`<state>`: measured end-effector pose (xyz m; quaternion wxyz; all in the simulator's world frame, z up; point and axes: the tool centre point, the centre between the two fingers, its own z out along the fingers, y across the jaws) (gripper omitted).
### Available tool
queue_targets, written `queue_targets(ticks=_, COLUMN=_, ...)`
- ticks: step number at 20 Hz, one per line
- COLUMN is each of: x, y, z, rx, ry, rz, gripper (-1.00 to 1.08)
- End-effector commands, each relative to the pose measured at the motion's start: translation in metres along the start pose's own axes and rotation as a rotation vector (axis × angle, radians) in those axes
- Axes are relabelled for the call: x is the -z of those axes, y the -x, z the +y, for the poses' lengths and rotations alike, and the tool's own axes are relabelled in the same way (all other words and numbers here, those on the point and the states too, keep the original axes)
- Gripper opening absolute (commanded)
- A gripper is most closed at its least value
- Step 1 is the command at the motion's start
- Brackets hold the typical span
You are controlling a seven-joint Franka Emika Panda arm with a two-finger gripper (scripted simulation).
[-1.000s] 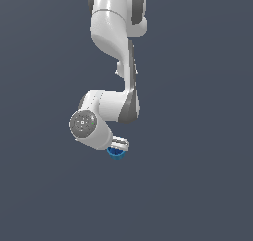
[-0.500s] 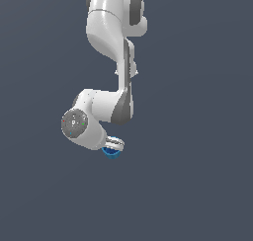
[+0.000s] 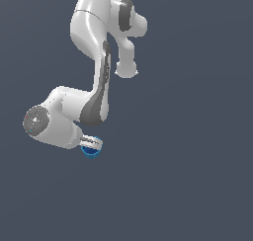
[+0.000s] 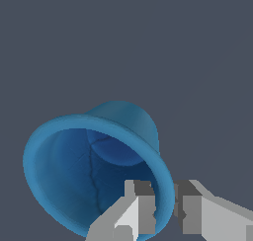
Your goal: Pick up the object and move it to a goal position.
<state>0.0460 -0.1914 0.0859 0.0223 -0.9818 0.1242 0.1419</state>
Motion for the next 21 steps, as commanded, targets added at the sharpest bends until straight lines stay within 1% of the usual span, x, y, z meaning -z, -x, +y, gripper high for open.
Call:
queue_targets(ticks=1, x=0.007, y=-0.005, z=0.023, rx=0.000, ry=0.000, rz=0.002, gripper=-1.00)
queue_targets(ticks=5, x=0.013, y=-0.013, z=0.052, rx=0.000, ry=0.000, rz=0.002, gripper=-1.00)
queue_targets(ticks=9, x=0.017, y=-0.018, z=0.071, rx=0.000, ry=0.000, rz=0.002, gripper=-1.00)
queue_targets(ticks=14, x=0.020, y=-0.022, z=0.083, rx=0.000, ry=0.000, rz=0.002, gripper=-1.00)
queue_targets(ticks=21, x=0.022, y=-0.023, z=0.088, rx=0.000, ry=0.000, rz=0.002, gripper=-1.00)
